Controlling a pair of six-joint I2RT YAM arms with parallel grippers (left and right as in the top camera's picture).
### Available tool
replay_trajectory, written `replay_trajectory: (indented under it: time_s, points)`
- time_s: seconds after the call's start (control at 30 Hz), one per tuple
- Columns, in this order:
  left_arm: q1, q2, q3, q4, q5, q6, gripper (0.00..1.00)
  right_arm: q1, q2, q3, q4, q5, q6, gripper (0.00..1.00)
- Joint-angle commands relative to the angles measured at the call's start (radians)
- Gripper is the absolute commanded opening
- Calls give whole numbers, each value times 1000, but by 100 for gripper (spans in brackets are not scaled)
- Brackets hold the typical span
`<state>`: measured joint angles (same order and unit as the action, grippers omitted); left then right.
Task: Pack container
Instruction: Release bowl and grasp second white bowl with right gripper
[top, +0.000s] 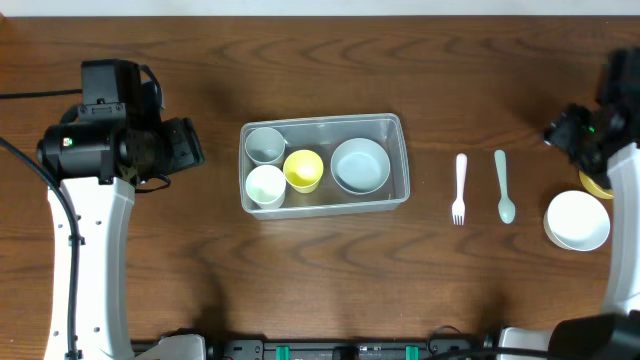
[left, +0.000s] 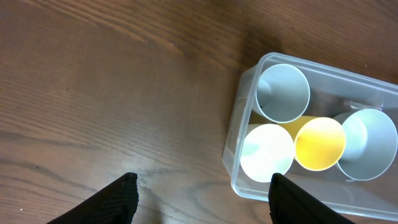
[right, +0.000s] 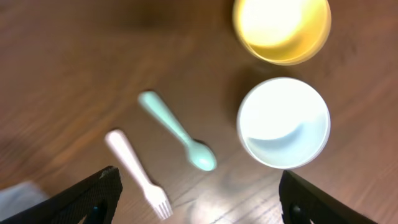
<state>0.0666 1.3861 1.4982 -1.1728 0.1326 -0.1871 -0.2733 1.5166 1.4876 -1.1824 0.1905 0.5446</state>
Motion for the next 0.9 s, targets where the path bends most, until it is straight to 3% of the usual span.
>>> replay_trajectory:
  time_s: [0.0, 0.17, 0.47, 0.87]
  points:
    - [4, 0, -5, -4, 10, -6, 68, -96, 10, -104, 61, -60, -7, 83]
    - [4, 0, -5, -4, 10, -6, 68, -181, 20, -287, 235, -90, -53, 82]
    - [4, 0, -5, -4, 10, -6, 68, -192, 75, -512, 500, -91, -53, 80]
    - [4, 0, -5, -5, 10, -5, 68, -189, 208, -544, 567, -106, -53, 75]
